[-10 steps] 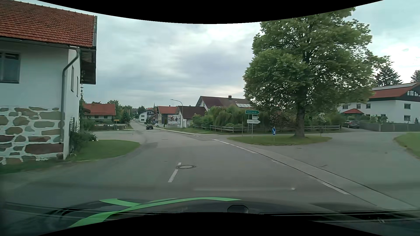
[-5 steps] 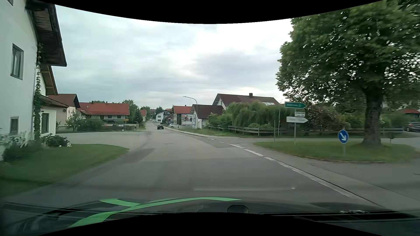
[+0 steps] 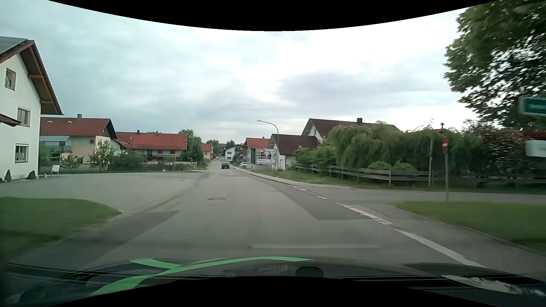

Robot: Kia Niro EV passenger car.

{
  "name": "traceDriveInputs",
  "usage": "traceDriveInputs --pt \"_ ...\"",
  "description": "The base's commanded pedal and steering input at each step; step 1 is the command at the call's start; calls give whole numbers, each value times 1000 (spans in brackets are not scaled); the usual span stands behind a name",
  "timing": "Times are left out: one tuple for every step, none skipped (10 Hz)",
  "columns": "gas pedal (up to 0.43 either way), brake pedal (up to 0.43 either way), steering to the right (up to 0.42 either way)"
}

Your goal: Follow the waypoints while adhering to traffic rules and regulations

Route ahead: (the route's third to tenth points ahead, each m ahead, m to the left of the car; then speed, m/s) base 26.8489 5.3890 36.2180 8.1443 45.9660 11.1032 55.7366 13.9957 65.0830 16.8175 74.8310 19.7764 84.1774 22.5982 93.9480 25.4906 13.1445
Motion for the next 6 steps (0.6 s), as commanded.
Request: traceDriveInputs --pt "157 0 -69" --pt "157 0 -66" --pt "189 0 -64" --pt "189 0 -61" --pt "189 0 -59" --pt "189 0 -59"
